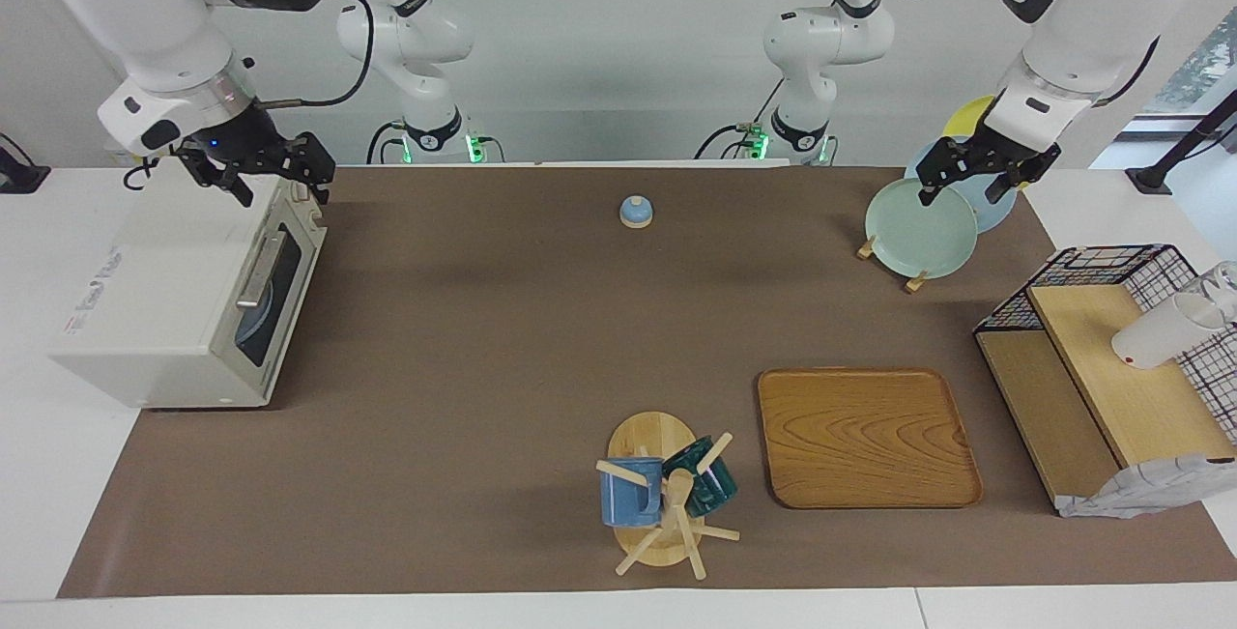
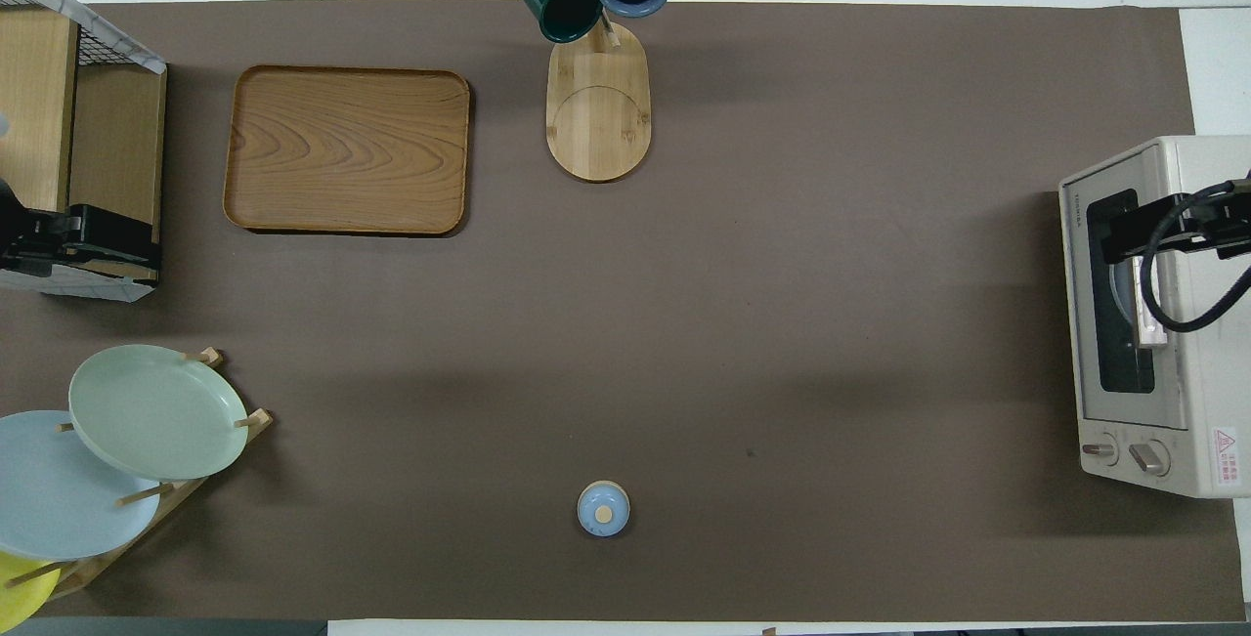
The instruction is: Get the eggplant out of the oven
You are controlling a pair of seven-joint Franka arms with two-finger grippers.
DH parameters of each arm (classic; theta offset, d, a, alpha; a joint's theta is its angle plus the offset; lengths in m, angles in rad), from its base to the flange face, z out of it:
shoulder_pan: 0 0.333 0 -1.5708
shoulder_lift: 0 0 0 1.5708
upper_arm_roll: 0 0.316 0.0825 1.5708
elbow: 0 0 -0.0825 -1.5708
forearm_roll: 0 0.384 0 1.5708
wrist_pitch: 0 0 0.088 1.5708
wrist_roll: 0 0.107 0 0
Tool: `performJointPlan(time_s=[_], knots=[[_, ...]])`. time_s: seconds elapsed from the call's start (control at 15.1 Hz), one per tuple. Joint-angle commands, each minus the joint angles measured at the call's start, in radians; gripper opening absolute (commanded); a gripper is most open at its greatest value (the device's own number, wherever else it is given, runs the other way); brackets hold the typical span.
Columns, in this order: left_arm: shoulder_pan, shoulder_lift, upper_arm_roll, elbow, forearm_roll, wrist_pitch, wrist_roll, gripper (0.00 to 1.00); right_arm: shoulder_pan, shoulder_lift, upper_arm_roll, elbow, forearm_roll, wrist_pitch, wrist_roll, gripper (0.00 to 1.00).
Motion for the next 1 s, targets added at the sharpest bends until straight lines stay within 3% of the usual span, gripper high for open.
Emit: performJointPlan(time_s=[0.0,0.53,0.6,0.66,0.93], knots=[[0.016,-0.005,-0.013,0.008,0.017,-0.012,0.008,1.00,-0.010,-0.009,0.008,0.002,0.009,-0.019,0.020,1.00],[0.016,-0.005,-0.013,0.008,0.017,-0.014,0.008,1.00,-0.006,-0.015,0.011,-0.006,-0.002,-0.007,-0.024,0.97],[0.016,-0.005,-0.013,0.008,0.017,-0.014,0.008,1.00,-0.006,-0.020,0.011,-0.021,-0.002,-0.004,-0.031,0.42],[0.016,-0.005,-0.013,0.008,0.017,-0.014,0.008,1.00,-0.006,-0.032,0.011,-0.039,-0.002,-0.003,-0.029,0.02],[0.016,-0.005,-0.013,0.008,0.017,-0.012,0.008,1.00,-0.009,-0.063,0.009,-0.131,0.001,0.109,-0.064,0.00]])
